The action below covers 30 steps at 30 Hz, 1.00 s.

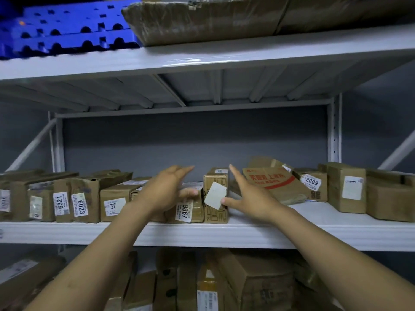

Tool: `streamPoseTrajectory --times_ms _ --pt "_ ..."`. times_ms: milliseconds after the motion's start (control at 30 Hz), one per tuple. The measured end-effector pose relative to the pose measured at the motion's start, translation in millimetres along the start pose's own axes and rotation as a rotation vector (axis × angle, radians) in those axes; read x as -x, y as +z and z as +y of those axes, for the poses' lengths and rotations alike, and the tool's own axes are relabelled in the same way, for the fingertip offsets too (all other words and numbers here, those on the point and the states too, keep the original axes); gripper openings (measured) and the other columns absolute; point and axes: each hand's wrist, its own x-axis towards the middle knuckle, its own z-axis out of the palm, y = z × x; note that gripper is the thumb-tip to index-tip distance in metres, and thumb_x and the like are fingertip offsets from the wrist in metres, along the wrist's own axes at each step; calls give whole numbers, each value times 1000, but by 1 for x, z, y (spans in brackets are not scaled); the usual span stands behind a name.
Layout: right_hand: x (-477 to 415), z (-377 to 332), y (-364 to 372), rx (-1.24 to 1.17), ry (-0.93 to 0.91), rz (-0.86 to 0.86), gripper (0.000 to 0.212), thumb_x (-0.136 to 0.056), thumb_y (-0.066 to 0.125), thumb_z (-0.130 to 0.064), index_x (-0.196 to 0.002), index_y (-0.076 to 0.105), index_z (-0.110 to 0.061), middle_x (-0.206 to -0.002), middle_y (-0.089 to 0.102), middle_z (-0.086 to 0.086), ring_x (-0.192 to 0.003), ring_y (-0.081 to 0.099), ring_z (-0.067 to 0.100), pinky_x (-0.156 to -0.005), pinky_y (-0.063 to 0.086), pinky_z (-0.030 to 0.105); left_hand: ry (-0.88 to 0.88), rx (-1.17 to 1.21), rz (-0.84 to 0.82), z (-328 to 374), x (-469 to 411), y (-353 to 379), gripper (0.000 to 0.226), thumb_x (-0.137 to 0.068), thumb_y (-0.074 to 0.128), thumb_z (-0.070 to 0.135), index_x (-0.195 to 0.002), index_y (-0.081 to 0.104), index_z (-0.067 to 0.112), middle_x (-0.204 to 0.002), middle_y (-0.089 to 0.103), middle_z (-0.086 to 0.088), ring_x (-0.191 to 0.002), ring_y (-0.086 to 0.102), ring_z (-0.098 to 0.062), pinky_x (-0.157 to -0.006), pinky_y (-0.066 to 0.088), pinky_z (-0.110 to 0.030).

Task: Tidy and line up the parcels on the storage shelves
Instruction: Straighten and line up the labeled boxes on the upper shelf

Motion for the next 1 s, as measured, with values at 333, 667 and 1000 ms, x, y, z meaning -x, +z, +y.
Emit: streamPoseTrajectory --times_ms 333,667,1000 --pt "34 102 -82 361 1 -45 42 -89 59 -48 -127 57 -31 -130 57 -7 -117 54 19 -90 48 35 184 -265 79 120 -46 12 58 -92 51 53 -143 42 26 -145 42 3 -128 42 -20 -102 36 -33" --pt "49 205 -102 296 -62 -163 45 -88 56 -44 -129 53 -27 -132 48 -1 -117 50 20 -99 44 37 -39 -132 -101 183 -97 105 56 -92 49 56 -140 45 27 -148 36 -4 -127 44 -25 -104 42 -39" --pt "21 228 -71 -142 1 -131 50 -88 60 -44 -135 43 -37 -129 56 -14 -120 53 10 -103 43 32 -456 601 39 180 -108 153 63 -87 52 60 -134 40 20 -131 59 1 -119 56 -21 -98 43 -30"
